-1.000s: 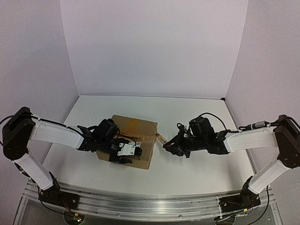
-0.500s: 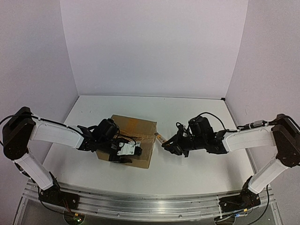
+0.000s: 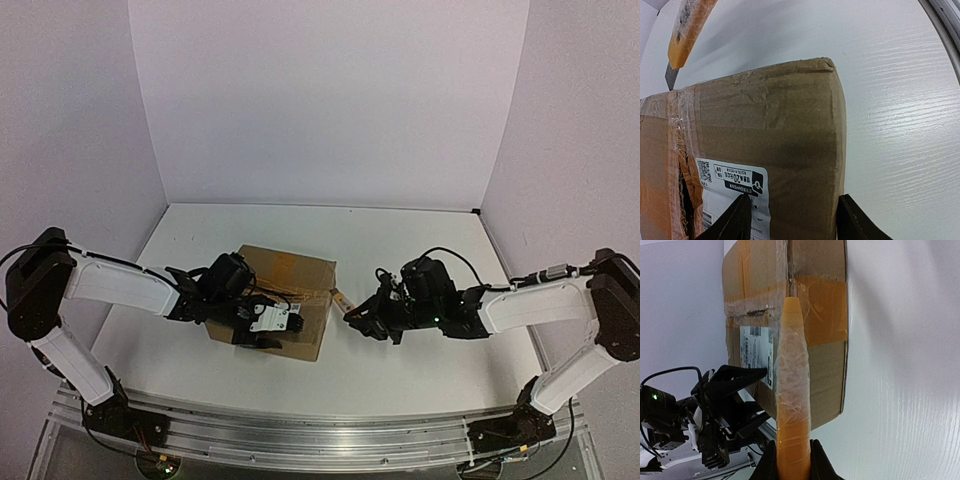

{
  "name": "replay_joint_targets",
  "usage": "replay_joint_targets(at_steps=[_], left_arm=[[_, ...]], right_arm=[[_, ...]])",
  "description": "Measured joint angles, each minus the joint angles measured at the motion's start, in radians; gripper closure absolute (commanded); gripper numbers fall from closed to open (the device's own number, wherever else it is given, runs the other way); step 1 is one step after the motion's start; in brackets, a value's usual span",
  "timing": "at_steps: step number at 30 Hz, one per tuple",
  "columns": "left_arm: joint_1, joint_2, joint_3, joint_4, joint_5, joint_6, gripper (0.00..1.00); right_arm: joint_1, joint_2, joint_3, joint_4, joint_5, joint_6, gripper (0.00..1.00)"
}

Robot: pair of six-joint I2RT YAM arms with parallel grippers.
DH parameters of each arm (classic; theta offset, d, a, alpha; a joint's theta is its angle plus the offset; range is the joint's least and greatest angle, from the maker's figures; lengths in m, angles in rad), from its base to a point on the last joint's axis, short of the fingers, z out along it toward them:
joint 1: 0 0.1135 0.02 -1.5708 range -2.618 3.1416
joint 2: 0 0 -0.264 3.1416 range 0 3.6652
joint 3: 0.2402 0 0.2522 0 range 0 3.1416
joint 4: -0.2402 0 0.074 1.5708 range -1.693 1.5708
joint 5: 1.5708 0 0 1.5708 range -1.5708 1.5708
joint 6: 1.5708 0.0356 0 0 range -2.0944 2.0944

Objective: Unpack the express box

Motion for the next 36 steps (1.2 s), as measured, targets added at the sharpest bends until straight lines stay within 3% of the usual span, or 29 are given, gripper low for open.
replay_joint_targets(at_steps=[36], left_arm=[[0.011,0.024,0.033,-0.038,0.022,-0.010,0.47]], right_arm=[[0.196,-0.123,-0.017,-0.137,0.095,0.126,1.00]])
